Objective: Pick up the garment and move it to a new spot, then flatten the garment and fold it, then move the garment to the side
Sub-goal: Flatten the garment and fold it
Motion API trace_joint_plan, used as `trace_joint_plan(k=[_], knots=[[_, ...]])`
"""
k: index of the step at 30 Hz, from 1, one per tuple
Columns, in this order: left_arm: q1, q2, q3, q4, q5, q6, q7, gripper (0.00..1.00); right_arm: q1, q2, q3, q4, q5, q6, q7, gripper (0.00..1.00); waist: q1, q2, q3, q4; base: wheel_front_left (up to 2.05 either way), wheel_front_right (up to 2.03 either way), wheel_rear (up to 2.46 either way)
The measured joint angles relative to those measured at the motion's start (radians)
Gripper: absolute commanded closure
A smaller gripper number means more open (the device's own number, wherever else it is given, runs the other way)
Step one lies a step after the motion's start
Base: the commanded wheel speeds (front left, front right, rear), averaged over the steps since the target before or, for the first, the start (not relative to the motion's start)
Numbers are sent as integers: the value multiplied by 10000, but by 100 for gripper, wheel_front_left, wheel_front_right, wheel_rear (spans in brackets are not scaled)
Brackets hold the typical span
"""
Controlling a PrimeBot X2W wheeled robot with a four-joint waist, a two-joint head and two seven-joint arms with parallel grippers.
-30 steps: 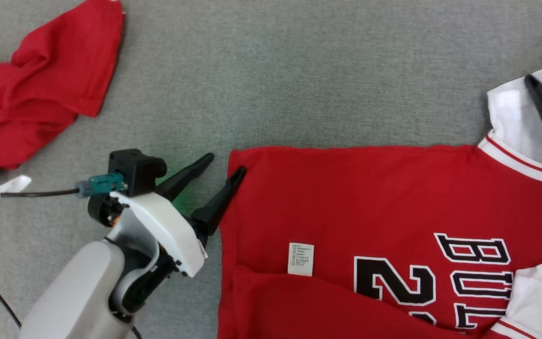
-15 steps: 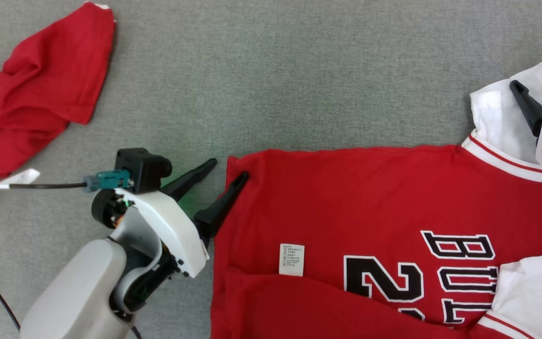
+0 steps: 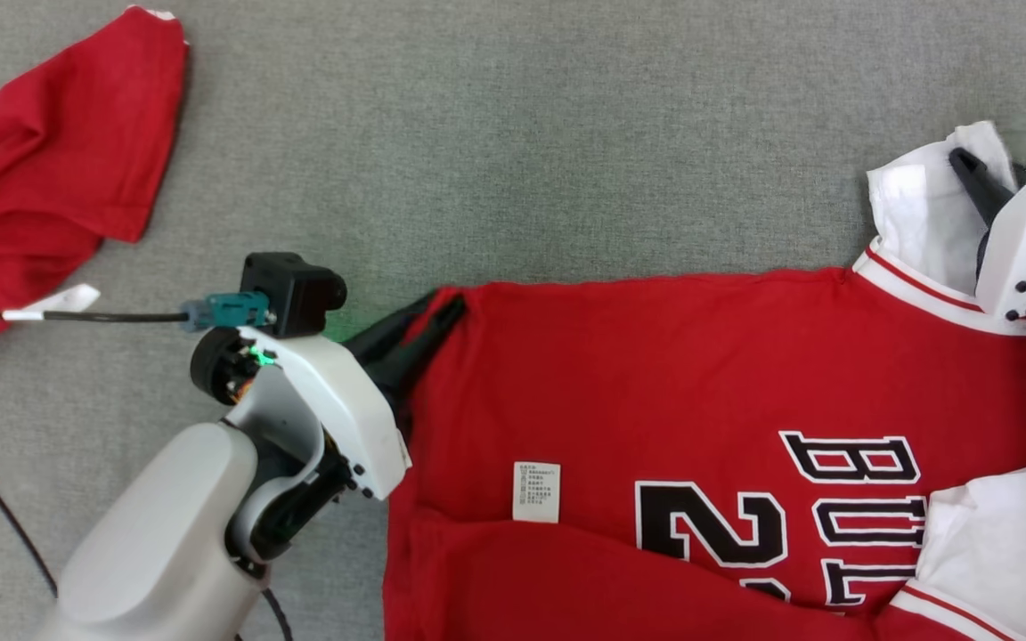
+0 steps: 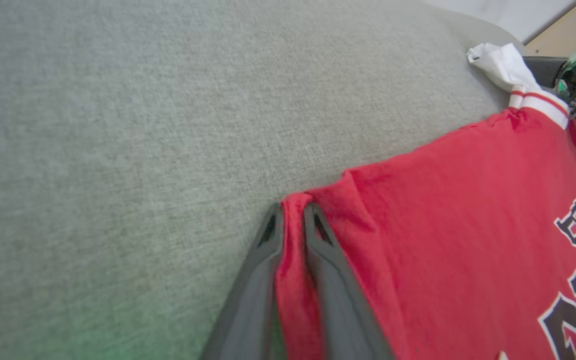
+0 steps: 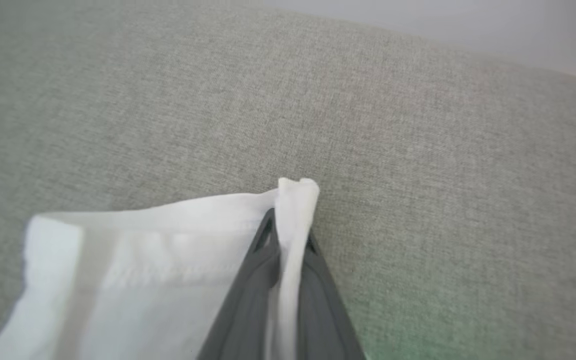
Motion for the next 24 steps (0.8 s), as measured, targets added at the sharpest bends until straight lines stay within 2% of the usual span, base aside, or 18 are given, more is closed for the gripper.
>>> trace_joint_plan(k=[3, 9, 16, 24], knots=[[-33, -86, 69, 130, 0, -15, -261, 100, -23, 27, -176, 144, 48, 10, -746, 100, 1, 1, -67, -29, 0, 0, 0], [-322, 17, 564, 343, 117, 253, -922, 100, -657, 107, -1078, 642, -77, 6, -2027, 100, 1, 1, -312, -116, 0, 0, 0], [-499, 25, 1022, 393, 136, 476, -1645, 100, -852, 311, -1409, 704, 36, 4, -2694, 100, 1, 1, -745, -398, 0, 0, 0], [1077, 297, 1072, -418, -77, 652, -1937, 100, 1448, -46, -1120, -897, 1014, 4, -2876, 100, 0, 0, -1491, -815, 0, 0, 0]])
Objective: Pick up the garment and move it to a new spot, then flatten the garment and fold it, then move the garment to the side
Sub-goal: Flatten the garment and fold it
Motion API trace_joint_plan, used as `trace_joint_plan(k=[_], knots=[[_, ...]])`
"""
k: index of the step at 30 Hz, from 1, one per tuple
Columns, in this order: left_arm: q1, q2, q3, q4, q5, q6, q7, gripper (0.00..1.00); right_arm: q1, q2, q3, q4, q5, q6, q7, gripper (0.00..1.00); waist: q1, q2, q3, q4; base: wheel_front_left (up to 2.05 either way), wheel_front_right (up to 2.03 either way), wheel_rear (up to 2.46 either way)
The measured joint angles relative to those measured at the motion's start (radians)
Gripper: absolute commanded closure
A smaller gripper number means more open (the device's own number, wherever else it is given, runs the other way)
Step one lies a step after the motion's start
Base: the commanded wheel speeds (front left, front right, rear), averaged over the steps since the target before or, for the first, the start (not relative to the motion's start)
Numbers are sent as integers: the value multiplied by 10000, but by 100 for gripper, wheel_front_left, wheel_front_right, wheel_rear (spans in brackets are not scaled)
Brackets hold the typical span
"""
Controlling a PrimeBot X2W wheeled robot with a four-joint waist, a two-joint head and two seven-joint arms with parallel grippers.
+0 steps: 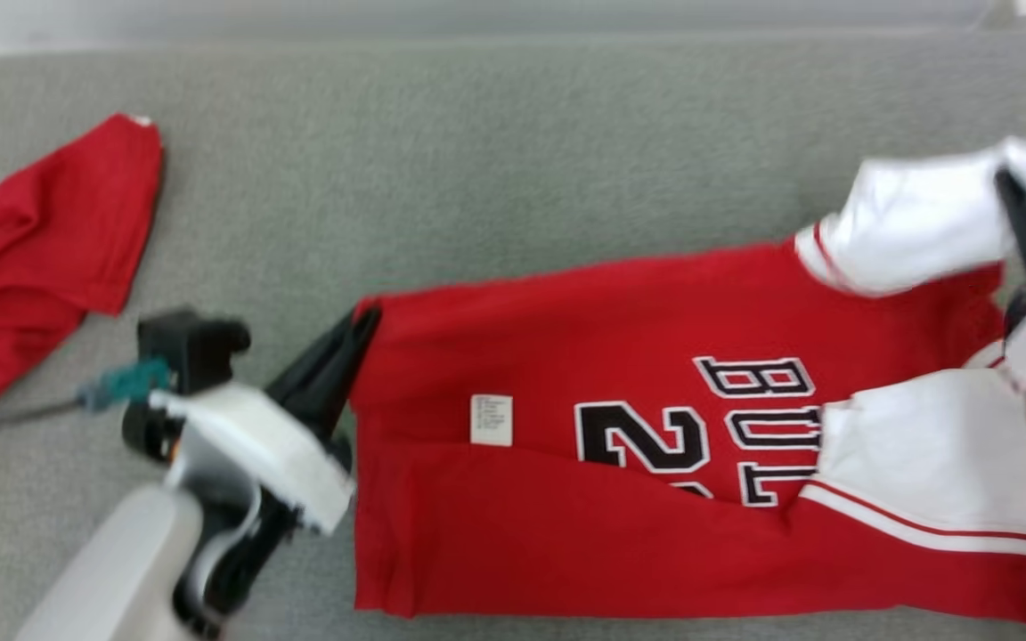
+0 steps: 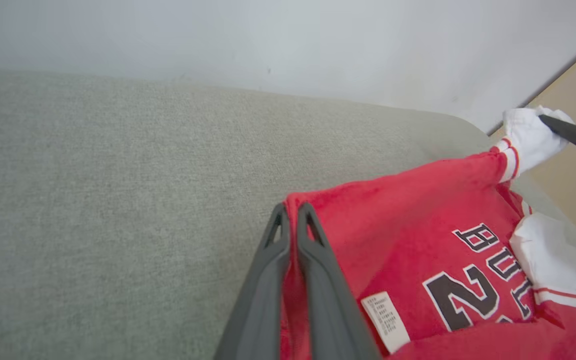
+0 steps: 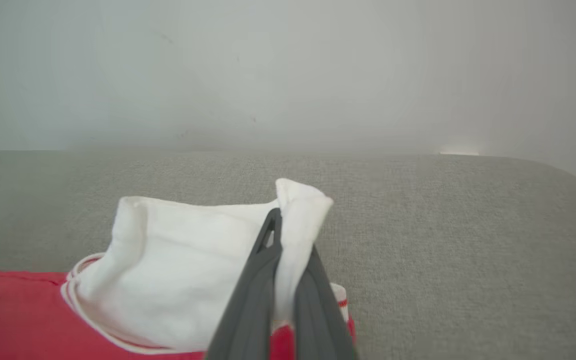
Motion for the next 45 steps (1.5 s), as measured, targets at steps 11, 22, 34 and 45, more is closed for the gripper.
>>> trace_joint_plan(k=[11, 22, 34, 45], knots=[[3567, 460, 207, -2098, -773, 888, -389, 100, 4474, -228, -614, -2504, 702, 0, 376, 100, -1, 0, -1152, -858, 0, 0, 0], [4379, 558, 222, -2157, -652, 1383, -656, 0, 5679, 334, -972, -2577, 169, -2, 700, 0, -1, 0, -1525, -1148, 0, 0, 0], [5410, -44, 993, -1912, 1908, 2980, -3465, 0, 6013, 297, -2297, -3108, 732, -2, 2514, 0, -1, 0, -1943, -977, 0, 0, 0], [5470, -1975, 2489, -2042, 4090, 2013, -3528, 0, 5133, 412, -1705, -1559, 48, -2, 3538, 0, -1, 0, -1651, -199, 0, 0, 0]])
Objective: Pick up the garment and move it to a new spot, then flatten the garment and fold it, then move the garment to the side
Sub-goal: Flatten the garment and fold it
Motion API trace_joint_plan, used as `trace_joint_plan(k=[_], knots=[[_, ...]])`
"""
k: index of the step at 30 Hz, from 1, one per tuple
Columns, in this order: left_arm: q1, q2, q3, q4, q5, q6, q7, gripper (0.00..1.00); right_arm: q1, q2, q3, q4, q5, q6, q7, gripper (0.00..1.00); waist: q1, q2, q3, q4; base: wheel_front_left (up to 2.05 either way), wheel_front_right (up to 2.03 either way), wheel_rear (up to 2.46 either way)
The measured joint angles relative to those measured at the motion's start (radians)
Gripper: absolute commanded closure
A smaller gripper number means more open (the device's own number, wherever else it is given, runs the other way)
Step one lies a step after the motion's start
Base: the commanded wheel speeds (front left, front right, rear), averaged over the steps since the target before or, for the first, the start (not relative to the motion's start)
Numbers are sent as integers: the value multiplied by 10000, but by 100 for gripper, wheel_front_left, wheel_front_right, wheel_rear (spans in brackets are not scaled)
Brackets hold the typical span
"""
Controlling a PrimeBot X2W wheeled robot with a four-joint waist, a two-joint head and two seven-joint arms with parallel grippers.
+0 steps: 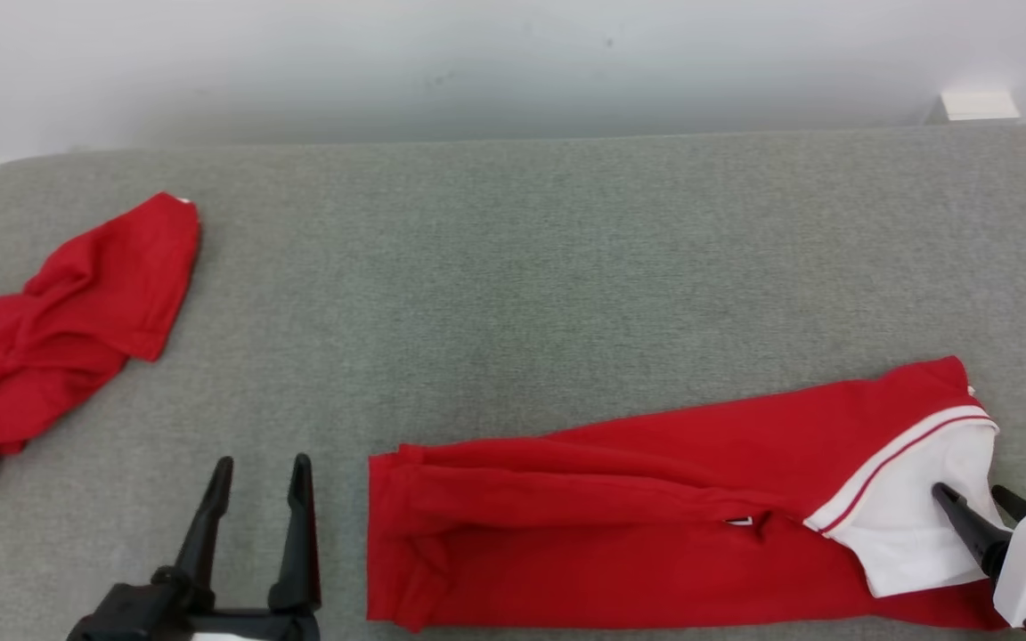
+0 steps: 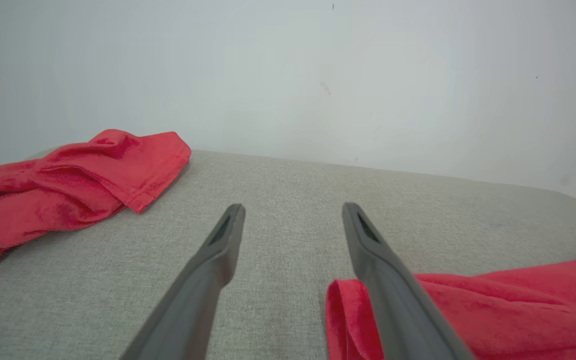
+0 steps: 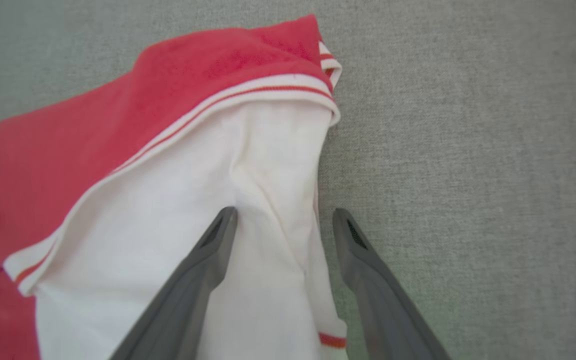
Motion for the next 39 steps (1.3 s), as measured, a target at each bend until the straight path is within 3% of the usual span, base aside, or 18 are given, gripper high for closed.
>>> trace_joint_plan(k=[7, 11, 13, 19, 26, 35, 39], knots=[[232, -1020, 681, 341, 673, -959, -4, 0, -425, -205, 372, 894, -69, -2, 23, 0, 0, 0, 108, 459, 0, 0, 0], [360, -1384, 993, 541, 884, -1348, -4, 0, -651, -198, 725, 1139, 665, -69, 94, 0, 0, 0, 92, 650, 0, 0, 0], [361, -1503, 1124, 575, 1060, -1513, -6, 0, -728, -199, 917, 1168, 995, -77, -33, 100, 0, 0, 53, 741, 0, 0, 0], [510, -1684, 1427, 752, 1269, -1833, -4, 0, -813, -261, 1135, 1473, 1718, -25, -842, 100, 1, 0, -153, 851, 0, 0, 0], [769, -1745, 1555, 941, 1350, -1962, -4, 0, -939, -897, 836, 1818, 2163, -4, -1204, 100, 0, 0, -595, 642, 0, 0, 0], [961, -1755, 1283, 1072, 1243, -1902, -4, 0, -735, -2451, -663, 2372, 1977, -4, -1327, 100, 0, 0, -1082, 364, 0, 0, 0], [1050, -1756, 1225, 1116, 1243, -1896, -4, 0, -615, -2849, -886, 1733, 1825, -4, -909, 100, 0, 0, -1237, 343, 0, 0, 0]])
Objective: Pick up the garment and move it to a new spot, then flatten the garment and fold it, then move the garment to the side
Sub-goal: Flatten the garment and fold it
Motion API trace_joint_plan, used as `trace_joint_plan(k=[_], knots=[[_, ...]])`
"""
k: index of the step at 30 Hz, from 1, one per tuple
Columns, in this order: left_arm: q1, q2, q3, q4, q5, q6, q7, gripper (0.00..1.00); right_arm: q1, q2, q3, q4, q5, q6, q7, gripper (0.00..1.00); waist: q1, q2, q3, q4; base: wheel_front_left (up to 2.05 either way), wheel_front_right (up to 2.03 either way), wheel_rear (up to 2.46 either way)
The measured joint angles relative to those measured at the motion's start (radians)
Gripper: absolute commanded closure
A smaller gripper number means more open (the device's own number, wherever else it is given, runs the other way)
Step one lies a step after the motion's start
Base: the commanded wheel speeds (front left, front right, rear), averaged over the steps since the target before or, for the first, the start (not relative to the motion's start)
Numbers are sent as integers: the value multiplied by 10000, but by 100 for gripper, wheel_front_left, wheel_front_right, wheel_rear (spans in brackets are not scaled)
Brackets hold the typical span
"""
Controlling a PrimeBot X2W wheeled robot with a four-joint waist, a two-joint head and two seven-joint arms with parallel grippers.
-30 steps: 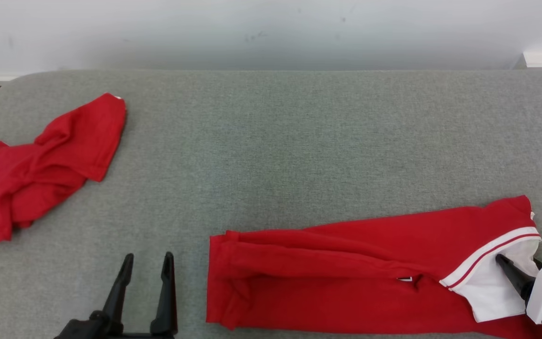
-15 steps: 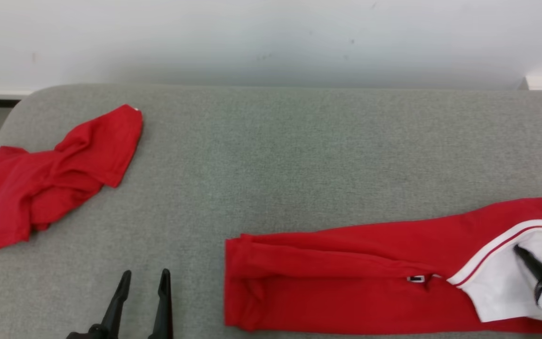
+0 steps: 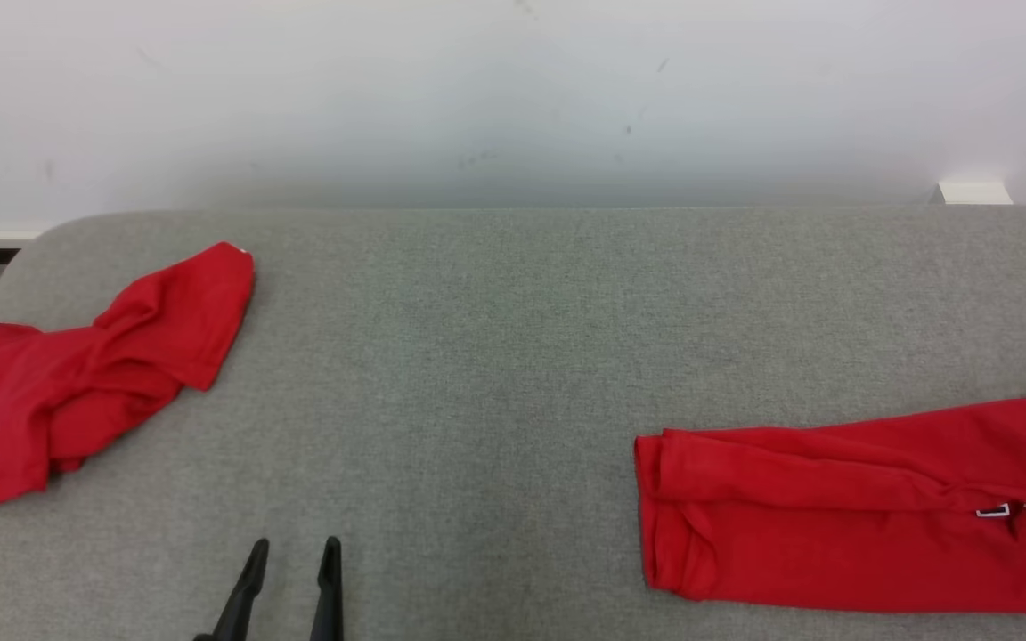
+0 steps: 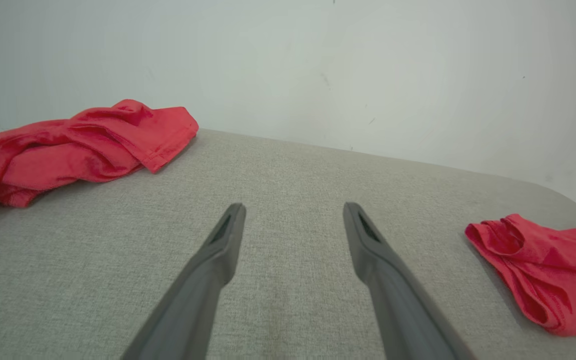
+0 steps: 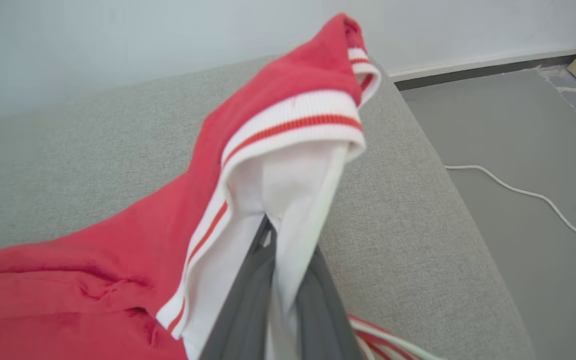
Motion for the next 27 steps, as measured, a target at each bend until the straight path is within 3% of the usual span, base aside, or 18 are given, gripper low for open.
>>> trace_joint_plan(k=[5, 13, 21, 27], knots=[[49, 0, -125, 27, -63, 90, 0, 0, 10, 102, 42, -1279, -222, 0, 552, 100, 0, 0, -98, -72, 0, 0, 0], [33, -2, -359, 21, -190, 217, 0, 0, 180, 1737, 1524, -3446, -222, 0, 1498, 100, 1, 0, -136, -18, 0, 0, 0], [25, -2, -566, 130, -278, 278, 0, 0, 345, 3925, 2706, -3170, -1325, 0, 1197, 100, 0, -1, -181, 99, 0, 0, 0], [33, -2, -671, 190, -384, 307, 0, 0, 396, 4790, 3012, -2497, -1987, 0, 803, 100, 1, 0, -161, 234, 0, 0, 0]])
